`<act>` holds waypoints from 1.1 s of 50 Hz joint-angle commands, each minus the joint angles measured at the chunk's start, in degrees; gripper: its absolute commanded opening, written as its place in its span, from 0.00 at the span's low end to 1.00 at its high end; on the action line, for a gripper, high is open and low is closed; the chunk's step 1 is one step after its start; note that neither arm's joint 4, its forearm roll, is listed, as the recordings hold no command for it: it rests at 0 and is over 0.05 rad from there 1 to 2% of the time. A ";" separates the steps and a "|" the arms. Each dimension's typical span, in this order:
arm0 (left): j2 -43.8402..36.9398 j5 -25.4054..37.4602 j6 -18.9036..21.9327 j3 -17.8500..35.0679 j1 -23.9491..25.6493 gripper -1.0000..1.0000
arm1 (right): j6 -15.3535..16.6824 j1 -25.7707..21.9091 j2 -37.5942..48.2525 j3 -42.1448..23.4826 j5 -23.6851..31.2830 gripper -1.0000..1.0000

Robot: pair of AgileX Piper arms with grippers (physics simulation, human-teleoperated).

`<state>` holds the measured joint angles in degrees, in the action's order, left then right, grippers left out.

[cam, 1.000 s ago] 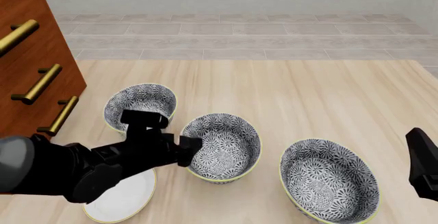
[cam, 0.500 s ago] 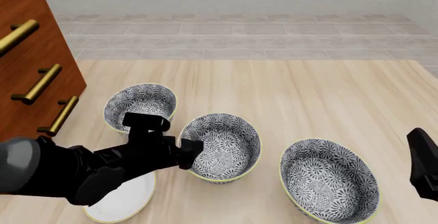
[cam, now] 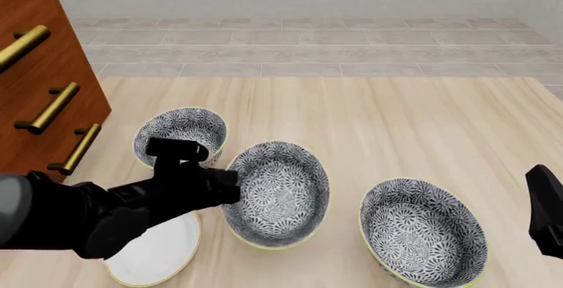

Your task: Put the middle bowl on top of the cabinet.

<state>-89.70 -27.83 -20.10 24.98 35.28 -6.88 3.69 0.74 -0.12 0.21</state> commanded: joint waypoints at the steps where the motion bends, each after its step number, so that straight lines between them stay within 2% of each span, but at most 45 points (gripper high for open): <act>1: 2.36 1.07 2.28 -0.28 -2.74 0.00 | -0.07 0.17 -0.30 0.05 0.14 1.00; 8: 2.60 4.47 5.19 1.69 -4.78 0.00 | -0.05 0.30 -0.31 0.01 0.15 1.00; 9: 1.40 4.57 3.50 2.16 -3.96 0.00 | -0.05 0.31 -0.35 0.03 0.17 1.00; 11: 0.85 5.26 3.69 2.51 -4.90 0.00 | -0.07 0.31 -0.30 -0.03 0.17 1.00; 20: 1.27 8.02 3.17 4.47 -2.96 0.00 | -0.05 0.24 -0.10 -0.03 0.10 1.00; 24: 1.48 10.32 0.21 5.16 -2.73 0.00 | -0.09 0.19 0.42 -0.09 -0.21 1.00; 27: 1.62 11.32 -2.82 5.57 -0.59 0.00 | -0.09 0.12 0.36 0.02 -0.18 1.00; 33: 3.71 13.60 -4.21 5.94 -0.37 0.00 | -0.10 0.02 0.57 0.06 -0.32 1.00; 38: 4.86 15.28 -8.96 5.91 0.62 0.00 | -0.16 -0.02 0.69 0.07 -0.37 1.00; 42: 6.36 16.94 -10.06 6.36 1.83 0.00 | -0.17 -0.04 0.79 0.06 -0.45 1.00; 43: 7.57 17.65 -11.87 6.40 3.14 0.00 | -0.18 -0.05 0.83 0.06 -0.48 1.00; 55: 9.30 27.71 -14.72 10.02 2.61 0.00 | -0.19 -0.04 1.03 0.06 -0.68 1.00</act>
<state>-82.02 -6.77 -31.42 32.51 37.37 -7.04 3.66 1.47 -0.07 -0.20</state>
